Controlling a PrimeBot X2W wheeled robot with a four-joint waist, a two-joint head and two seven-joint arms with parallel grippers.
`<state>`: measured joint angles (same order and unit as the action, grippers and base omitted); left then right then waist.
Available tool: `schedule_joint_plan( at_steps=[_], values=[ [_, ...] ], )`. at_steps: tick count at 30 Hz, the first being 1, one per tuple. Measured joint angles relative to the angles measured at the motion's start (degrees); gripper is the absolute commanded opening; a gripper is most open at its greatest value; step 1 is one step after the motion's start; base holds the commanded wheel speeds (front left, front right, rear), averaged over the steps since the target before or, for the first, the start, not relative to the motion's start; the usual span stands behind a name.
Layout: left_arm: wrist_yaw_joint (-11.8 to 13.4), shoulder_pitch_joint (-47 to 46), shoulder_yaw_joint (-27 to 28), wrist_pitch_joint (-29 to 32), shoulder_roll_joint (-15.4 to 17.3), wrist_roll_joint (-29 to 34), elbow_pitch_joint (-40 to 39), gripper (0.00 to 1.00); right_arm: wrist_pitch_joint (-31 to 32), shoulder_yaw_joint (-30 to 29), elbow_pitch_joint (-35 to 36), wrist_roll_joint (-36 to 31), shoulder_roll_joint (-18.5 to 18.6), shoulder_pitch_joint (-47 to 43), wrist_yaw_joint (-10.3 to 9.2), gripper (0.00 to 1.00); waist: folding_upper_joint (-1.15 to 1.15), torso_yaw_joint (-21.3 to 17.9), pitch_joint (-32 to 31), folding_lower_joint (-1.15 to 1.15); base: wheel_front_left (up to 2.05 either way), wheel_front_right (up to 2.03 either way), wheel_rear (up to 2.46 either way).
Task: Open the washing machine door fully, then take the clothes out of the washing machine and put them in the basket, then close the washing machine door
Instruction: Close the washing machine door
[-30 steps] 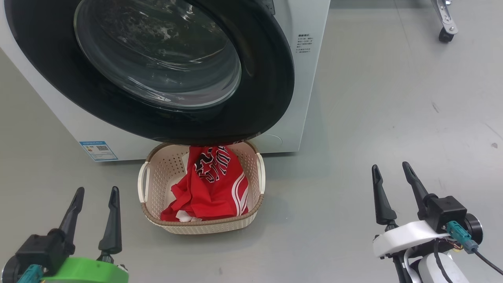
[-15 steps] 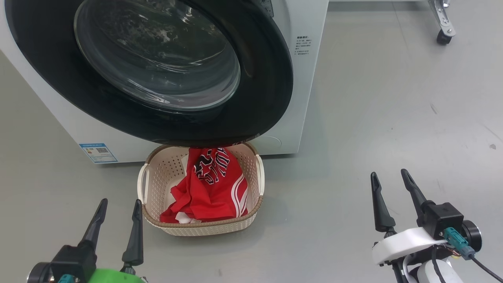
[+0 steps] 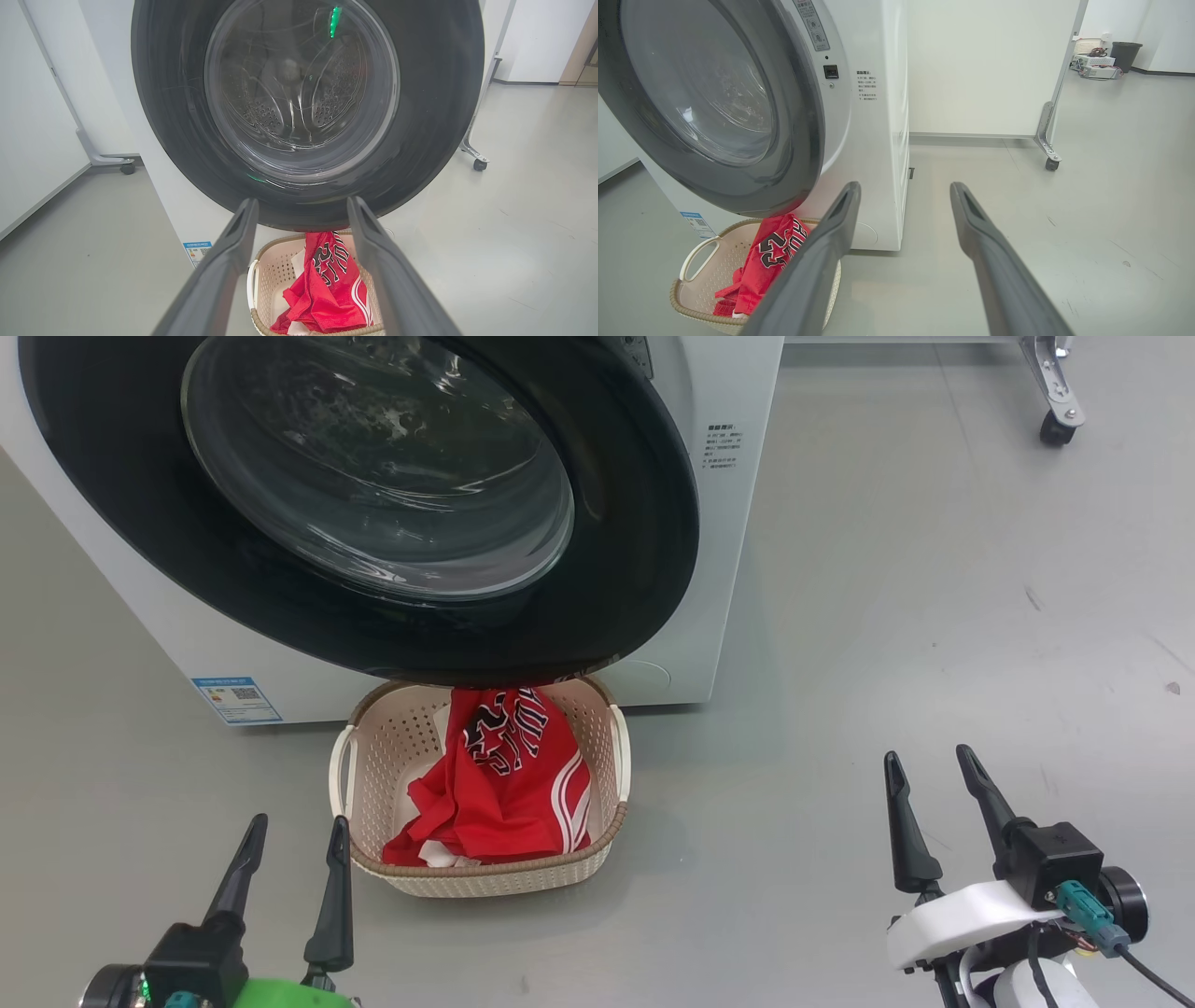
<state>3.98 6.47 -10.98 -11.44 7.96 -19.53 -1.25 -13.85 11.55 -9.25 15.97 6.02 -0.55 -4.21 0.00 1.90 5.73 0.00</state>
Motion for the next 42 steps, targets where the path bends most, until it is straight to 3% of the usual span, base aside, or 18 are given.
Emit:
schedule_joint_plan(
  at_steps=[7, 8, 9, 10, 32, 42],
  values=[
    [0.33, 0.00, -0.24, -0.31, -0.37, 0.44, 0.55, 1.00, 0.52, -0.13, 0.05, 0.01, 0.00, -0.18, -0.03, 1.00, 0.00, 0.33, -0.16, 0.00, 0.00, 0.00, 0.00],
    [0.34, 0.00, -0.27, -0.31, -0.41, 0.48, 0.62, 1.00, 0.52, -0.13, 0.08, 0.01, 0.01, -0.23, -0.03, 0.73, 0.00, 0.39, -0.19, 0.00, 0.00, 0.00, 0.00],
    [0.34, 0.00, -0.29, -0.31, -0.46, 0.48, 0.68, 1.00, 0.53, -0.13, 0.11, 0.01, 0.02, -0.28, -0.03, 0.28, 0.00, 0.45, -0.21, 0.00, 0.00, 0.00, 0.00],
    [0.34, 0.00, -0.30, -0.31, -0.51, 0.48, 0.73, 1.00, 0.55, -0.15, 0.16, 0.01, 0.02, -0.34, -0.03, 0.00, 0.00, 0.51, -0.23, 0.00, 0.00, 0.00, 0.00],
    [0.82, -0.03, -1.30, -0.80, -1.26, 1.02, 1.79, 1.00, 3.50, 0.12, -0.07, -0.01, 1.83, -0.84, 0.04, 0.00, 0.00, 2.07, -0.75, 0.00, 0.00, 0.00, 0.00],
    [0.67, -1.05, -2.90, -0.83, -1.83, 1.42, 1.64, 1.00, 5.87, 2.33, -0.20, -0.67, 2.19, 5.67, 1.91, 0.00, 0.00, 5.36, 0.44, 0.00, 0.00, 0.00, 0.00]
  ],
)
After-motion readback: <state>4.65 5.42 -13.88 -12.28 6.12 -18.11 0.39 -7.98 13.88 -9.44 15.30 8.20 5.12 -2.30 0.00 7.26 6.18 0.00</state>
